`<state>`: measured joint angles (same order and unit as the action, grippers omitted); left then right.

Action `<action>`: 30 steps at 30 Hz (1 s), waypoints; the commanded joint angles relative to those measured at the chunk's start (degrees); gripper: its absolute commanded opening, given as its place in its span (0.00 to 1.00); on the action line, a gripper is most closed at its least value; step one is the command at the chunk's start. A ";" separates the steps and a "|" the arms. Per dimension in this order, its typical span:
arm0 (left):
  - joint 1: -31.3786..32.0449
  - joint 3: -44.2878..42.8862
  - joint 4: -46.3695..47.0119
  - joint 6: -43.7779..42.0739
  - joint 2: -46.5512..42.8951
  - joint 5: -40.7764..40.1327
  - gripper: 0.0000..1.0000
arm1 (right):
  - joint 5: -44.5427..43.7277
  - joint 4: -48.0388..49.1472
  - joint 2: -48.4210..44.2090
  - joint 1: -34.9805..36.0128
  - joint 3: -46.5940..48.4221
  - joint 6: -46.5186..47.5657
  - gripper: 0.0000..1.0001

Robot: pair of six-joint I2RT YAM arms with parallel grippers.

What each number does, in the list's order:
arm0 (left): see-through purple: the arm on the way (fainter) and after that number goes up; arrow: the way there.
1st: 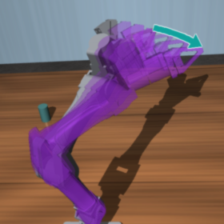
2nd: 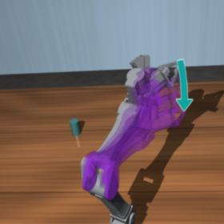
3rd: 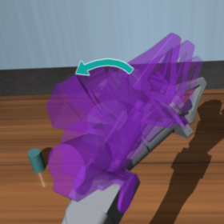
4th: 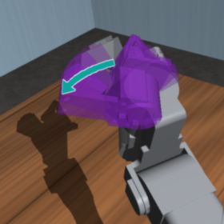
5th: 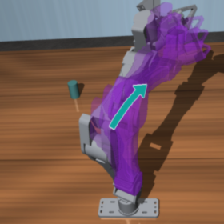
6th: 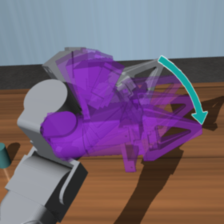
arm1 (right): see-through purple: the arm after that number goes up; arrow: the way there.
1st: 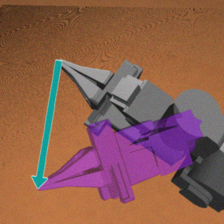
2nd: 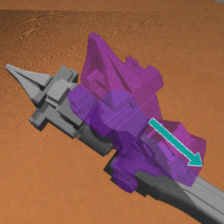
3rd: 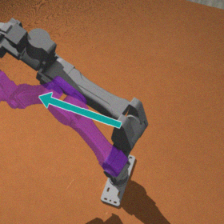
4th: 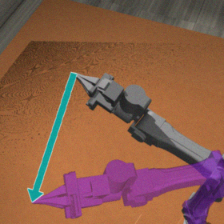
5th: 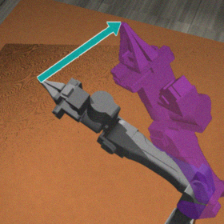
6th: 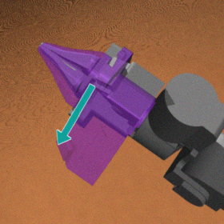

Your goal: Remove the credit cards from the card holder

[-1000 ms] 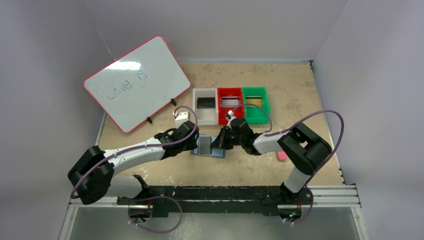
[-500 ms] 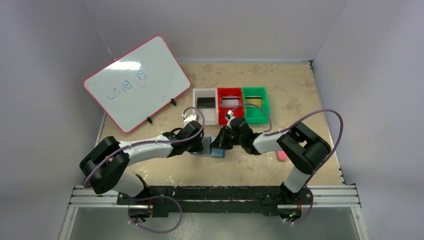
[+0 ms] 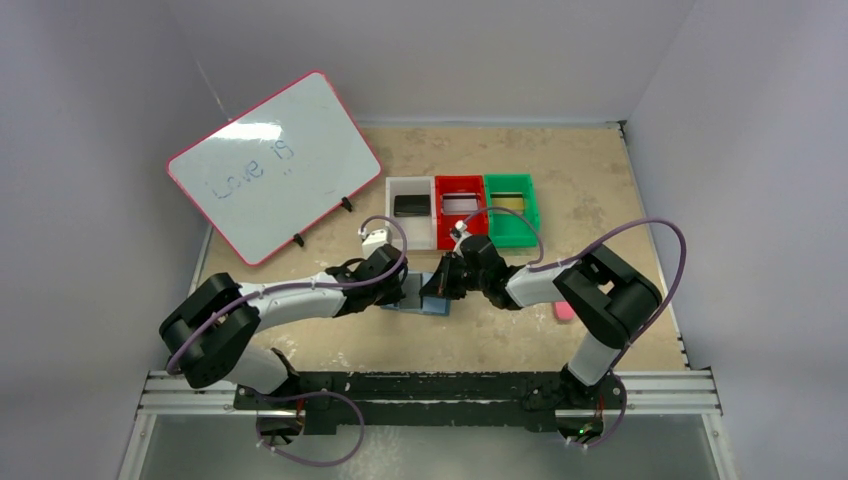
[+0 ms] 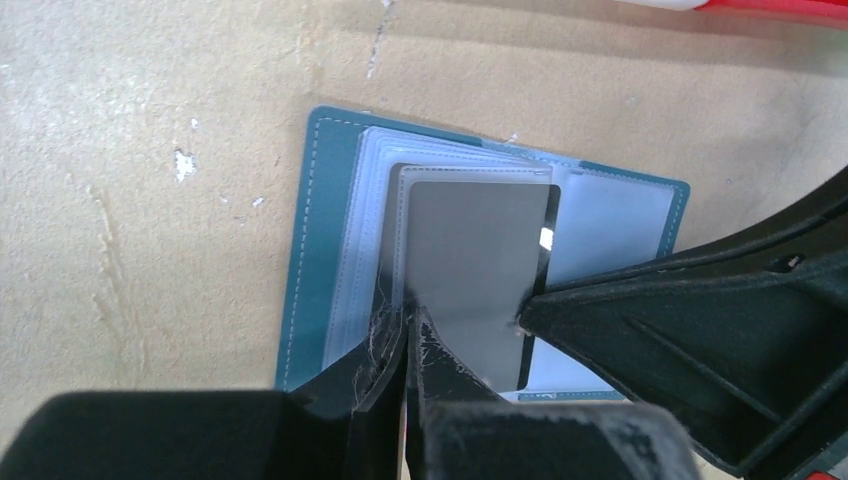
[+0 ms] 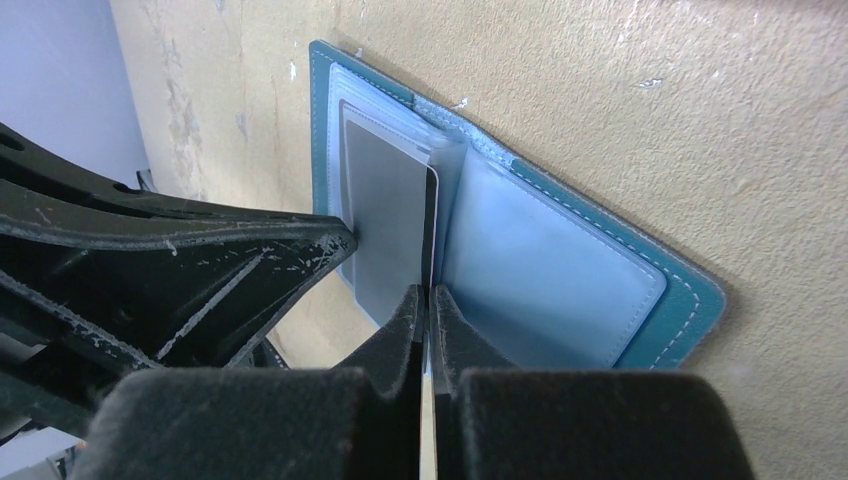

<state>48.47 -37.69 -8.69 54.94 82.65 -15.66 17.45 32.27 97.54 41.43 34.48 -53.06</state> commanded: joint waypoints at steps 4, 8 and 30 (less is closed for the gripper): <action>0.67 1.03 -6.01 0.32 1.23 -5.86 0.00 | -1.11 -1.95 -0.62 -0.30 0.03 0.91 0.00; 0.87 0.93 -3.96 0.11 2.54 -3.81 0.00 | -0.97 -2.03 -0.42 -0.38 0.36 0.90 0.00; 3.56 0.36 -9.85 2.63 8.48 -13.25 0.00 | -0.84 -2.07 -4.66 -2.26 -3.61 -1.65 0.00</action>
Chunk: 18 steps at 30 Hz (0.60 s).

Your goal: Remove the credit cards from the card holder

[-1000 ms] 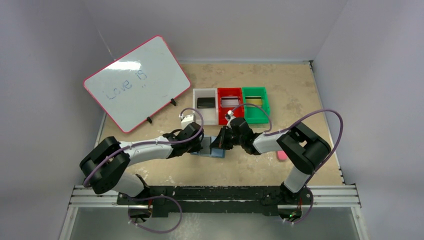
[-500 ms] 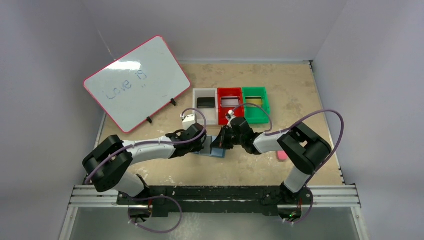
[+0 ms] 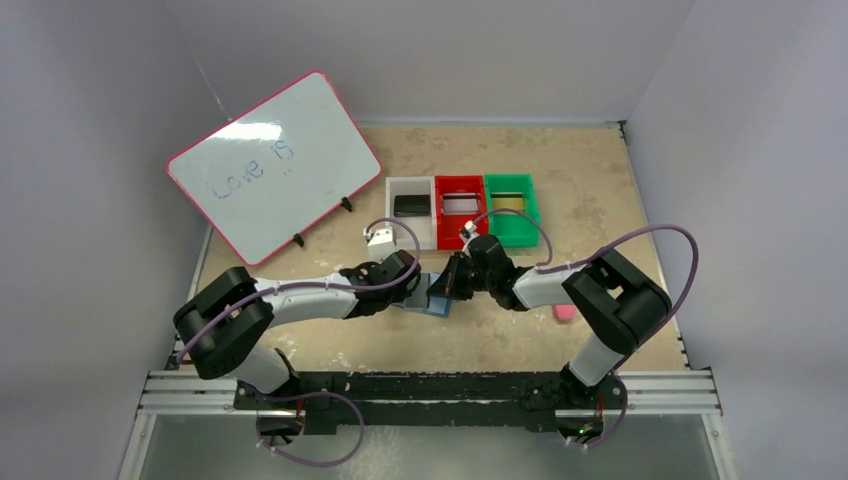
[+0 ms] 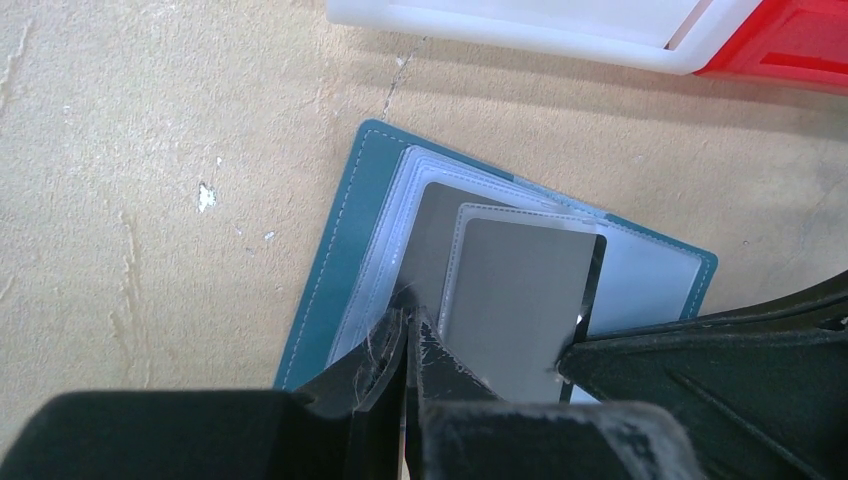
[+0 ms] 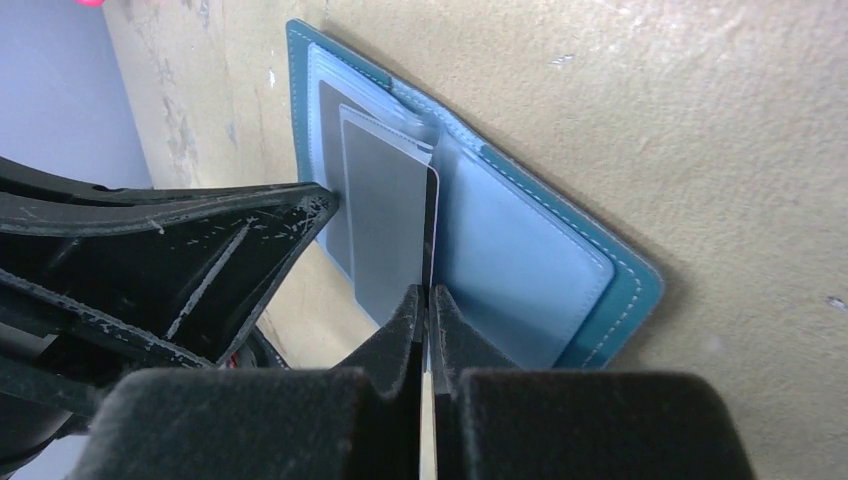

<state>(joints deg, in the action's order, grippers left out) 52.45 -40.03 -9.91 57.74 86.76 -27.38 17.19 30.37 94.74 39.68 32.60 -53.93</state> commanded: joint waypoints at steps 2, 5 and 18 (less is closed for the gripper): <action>-0.33 2.58 -8.71 -0.26 4.25 -1.65 0.00 | -0.39 0.55 -2.09 -0.68 -2.35 -0.91 0.00; -0.16 2.18 -8.30 -0.49 3.04 -0.93 0.00 | 0.13 1.40 -1.47 -0.83 -2.33 -0.93 0.00; -0.10 -1.45 -0.58 -1.31 -7.06 6.70 0.24 | 0.23 4.92 2.73 -0.83 -2.83 -2.61 0.00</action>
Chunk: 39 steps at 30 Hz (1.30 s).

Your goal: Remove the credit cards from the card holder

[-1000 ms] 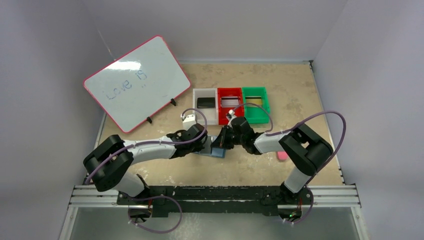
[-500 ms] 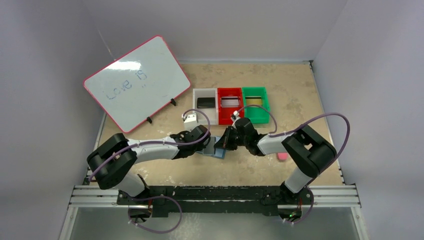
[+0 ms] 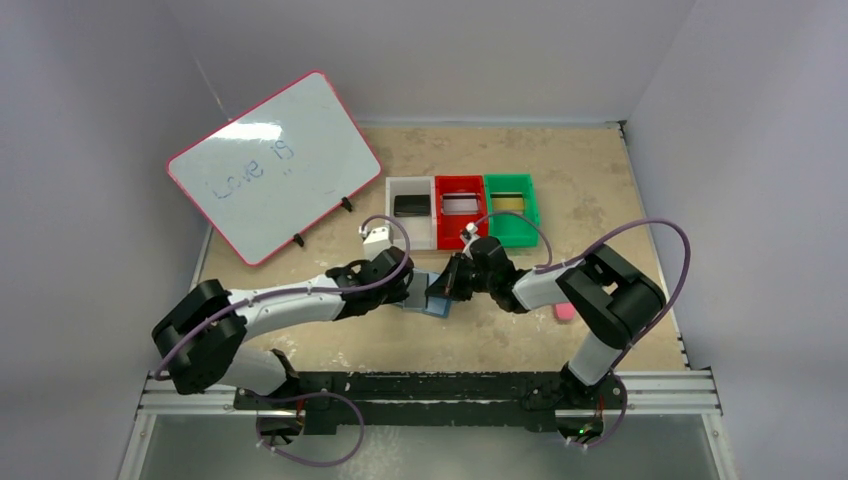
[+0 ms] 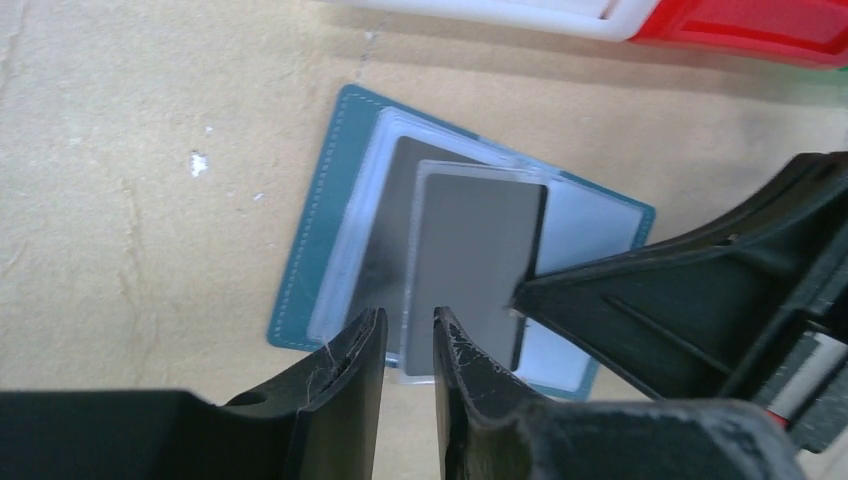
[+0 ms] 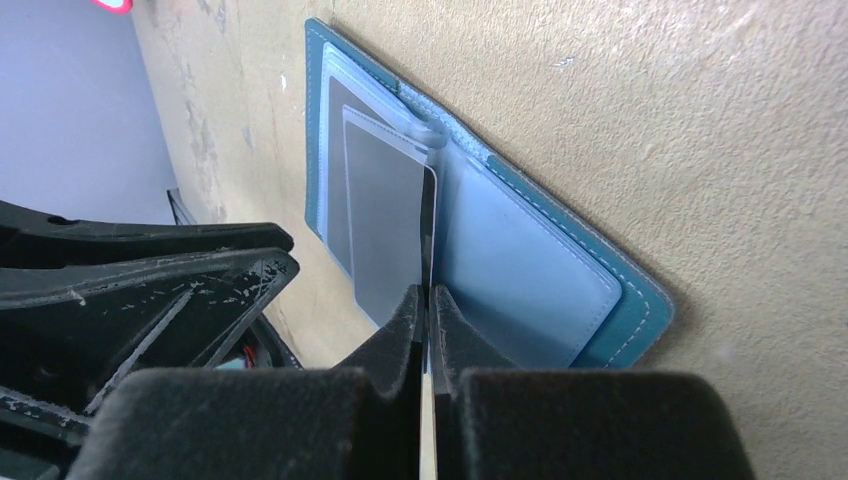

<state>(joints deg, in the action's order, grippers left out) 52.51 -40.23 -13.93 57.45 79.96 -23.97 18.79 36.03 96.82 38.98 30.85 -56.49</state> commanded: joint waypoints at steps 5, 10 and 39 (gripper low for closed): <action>-0.21 -0.90 5.30 -0.92 4.09 6.21 0.12 | -1.99 -0.98 0.59 -0.13 -1.46 -0.01 0.00; -0.17 0.54 4.27 0.85 7.12 5.16 0.04 | -2.03 -1.05 0.05 -0.09 -1.92 -0.03 0.00; 5.06 -0.75 -12.83 3.47 15.70 -11.99 0.00 | -3.84 -5.72 -3.55 -0.44 -0.76 0.75 0.00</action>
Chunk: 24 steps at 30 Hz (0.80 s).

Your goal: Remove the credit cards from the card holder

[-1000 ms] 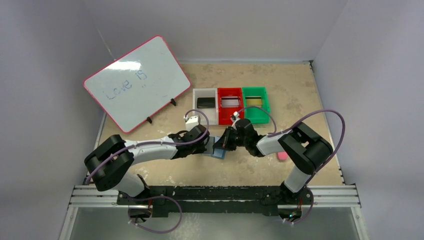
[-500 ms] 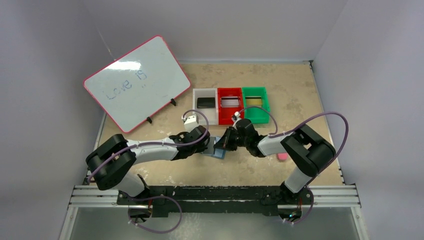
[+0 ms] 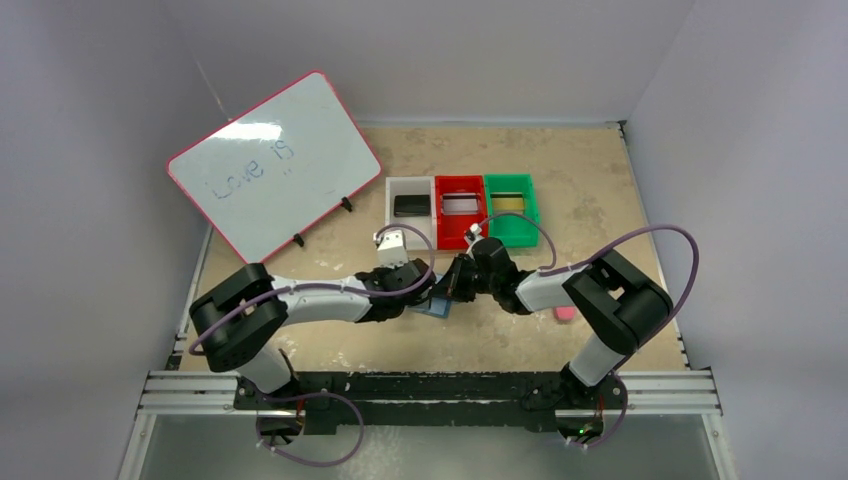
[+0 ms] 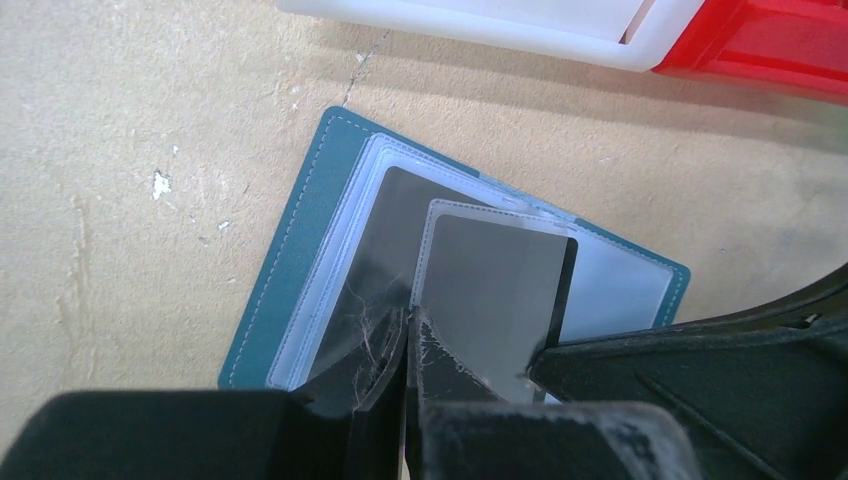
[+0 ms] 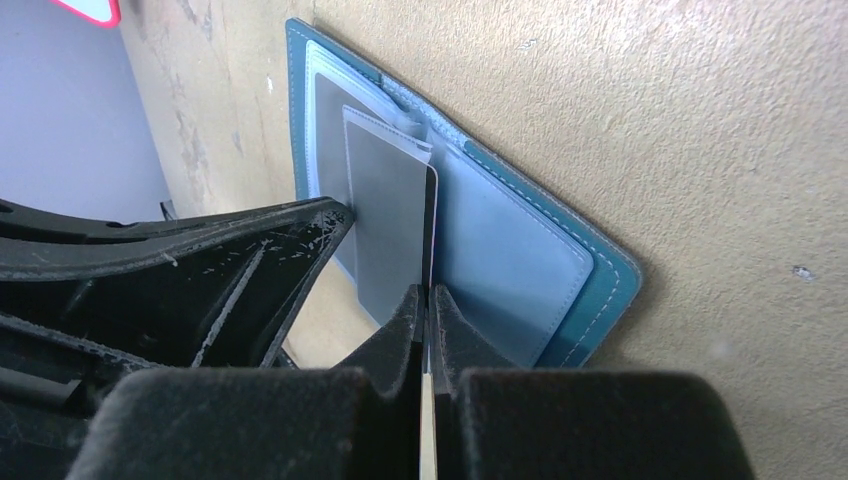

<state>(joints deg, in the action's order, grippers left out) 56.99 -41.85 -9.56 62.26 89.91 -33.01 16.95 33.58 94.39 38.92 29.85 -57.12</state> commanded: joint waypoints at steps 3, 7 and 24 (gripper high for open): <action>1.78 -1.52 -20.47 -2.15 7.66 -3.80 0.00 | -2.23 -3.65 -1.36 -0.42 0.30 1.53 0.00; 2.93 -4.10 -23.28 -3.04 10.48 -4.22 0.00 | -2.52 -4.22 -1.54 -0.42 0.70 1.61 0.00; 4.92 -3.85 -19.33 -2.87 16.97 -1.05 0.00 | -0.75 -2.63 -3.98 -1.47 -1.22 0.96 0.05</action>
<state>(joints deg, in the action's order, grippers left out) 63.05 -51.40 -21.71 59.46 100.33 -44.93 16.16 30.17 91.11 38.11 29.63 -56.86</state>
